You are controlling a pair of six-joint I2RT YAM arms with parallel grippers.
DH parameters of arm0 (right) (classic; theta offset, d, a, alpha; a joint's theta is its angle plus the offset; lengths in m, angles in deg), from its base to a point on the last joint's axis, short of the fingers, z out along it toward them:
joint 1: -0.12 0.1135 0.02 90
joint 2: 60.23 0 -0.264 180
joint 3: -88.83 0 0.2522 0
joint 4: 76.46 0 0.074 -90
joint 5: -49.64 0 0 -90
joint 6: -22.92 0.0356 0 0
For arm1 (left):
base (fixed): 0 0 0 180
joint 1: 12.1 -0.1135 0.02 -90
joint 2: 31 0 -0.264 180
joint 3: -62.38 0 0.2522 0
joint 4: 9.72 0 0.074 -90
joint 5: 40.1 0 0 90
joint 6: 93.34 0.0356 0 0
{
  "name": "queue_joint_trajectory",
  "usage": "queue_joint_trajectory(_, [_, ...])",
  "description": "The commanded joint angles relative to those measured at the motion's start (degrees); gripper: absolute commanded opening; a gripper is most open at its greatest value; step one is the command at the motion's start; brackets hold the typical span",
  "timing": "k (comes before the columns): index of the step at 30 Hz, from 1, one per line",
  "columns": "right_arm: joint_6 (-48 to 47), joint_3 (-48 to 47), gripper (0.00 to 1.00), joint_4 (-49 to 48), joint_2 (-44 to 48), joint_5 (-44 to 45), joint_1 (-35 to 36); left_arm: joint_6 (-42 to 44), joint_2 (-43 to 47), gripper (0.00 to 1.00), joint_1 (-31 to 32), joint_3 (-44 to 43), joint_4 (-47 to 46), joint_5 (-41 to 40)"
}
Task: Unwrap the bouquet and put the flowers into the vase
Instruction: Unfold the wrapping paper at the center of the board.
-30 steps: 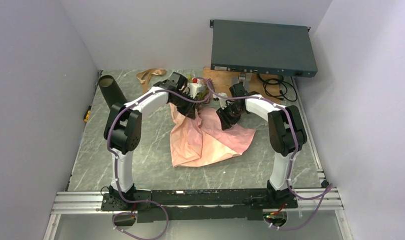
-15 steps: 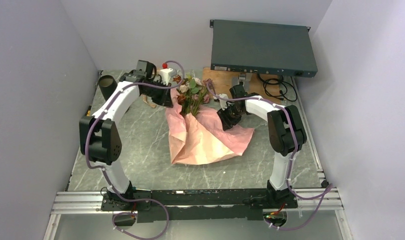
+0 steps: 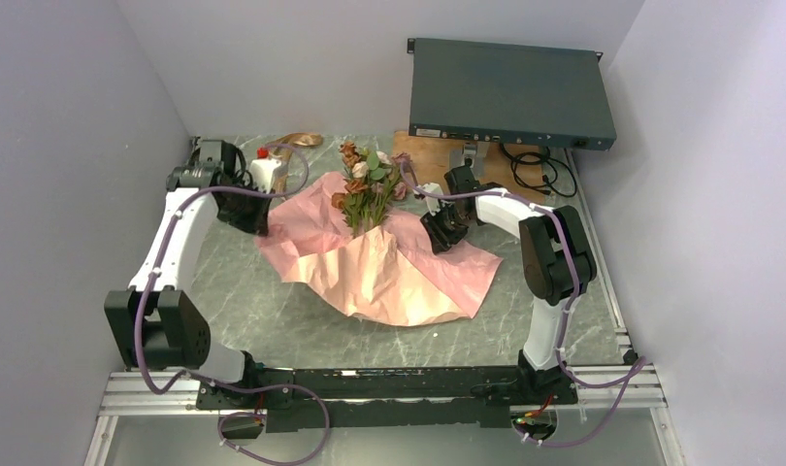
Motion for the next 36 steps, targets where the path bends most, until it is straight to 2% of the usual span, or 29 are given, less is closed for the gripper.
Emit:
queue_joint_trajectory(1, [-0.53, 3.08, 0.43, -0.09, -1.97, 2.29, 0.88, 6.90, 4.74, 0.00, -3.04, 7.95, 1.03, -15.30])
queue_joint_trajectory(6, [-0.44, 3.40, 0.43, -0.10, -1.99, 2.77, 1.34, 10.21, 7.26, 0.00, -5.86, 17.51, -6.51, -23.78])
queue_joint_trajectory(9, [-0.20, 3.68, 0.43, -0.10, -1.87, 2.92, 1.75, 10.43, 6.73, 0.00, -6.20, 20.96, -11.43, -25.13])
queue_joint_trajectory(12, [-0.10, 4.09, 0.42, -0.11, -1.74, 3.22, 2.27, 9.68, 3.75, 0.04, -6.15, 22.51, -16.03, -23.03])
queue_joint_trajectory(17, [-0.14, 5.21, 0.42, -0.52, -1.09, 4.65, 2.68, 6.13, -2.59, 0.05, -5.32, 21.91, -20.67, -21.11])
queue_joint_trajectory(22, [-0.39, 6.91, 0.40, -1.62, -1.12, 7.99, 2.60, 4.85, -5.73, 0.03, -1.60, 22.96, -25.71, -21.24])
queue_joint_trajectory(26, [-0.31, 7.27, 0.38, -2.65, -1.71, 11.44, 2.45, 3.13, -9.98, 0.02, 0.88, 20.71, -28.53, -25.10])
queue_joint_trajectory(29, [-0.62, 6.79, 0.37, -2.96, -2.59, 13.82, 2.13, 1.69, -14.58, 0.00, 0.78, 16.77, -27.28, -29.80])
queue_joint_trajectory(32, [-0.72, 6.28, 0.37, -2.74, -2.56, 14.51, 1.77, 2.24, -14.97, 0.00, 0.63, 15.50, -26.23, -32.84])
queue_joint_trajectory(34, [-0.72, 6.42, 0.37, -2.74, -1.82, 14.51, 1.72, 3.32, -13.32, 0.04, 0.58, 15.87, -25.49, -33.96])
queue_joint_trajectory(35, [-0.61, 6.44, 0.37, -2.60, -1.51, 14.22, 1.72, 3.80, -12.29, 0.09, 0.60, 16.14, -25.04, -34.34])
queue_joint_trajectory(36, [-0.42, 6.44, 0.37, -2.38, -1.21, 13.84, 1.72, 4.28, -11.23, 0.18, 0.52, 16.36, -24.26, -34.37])
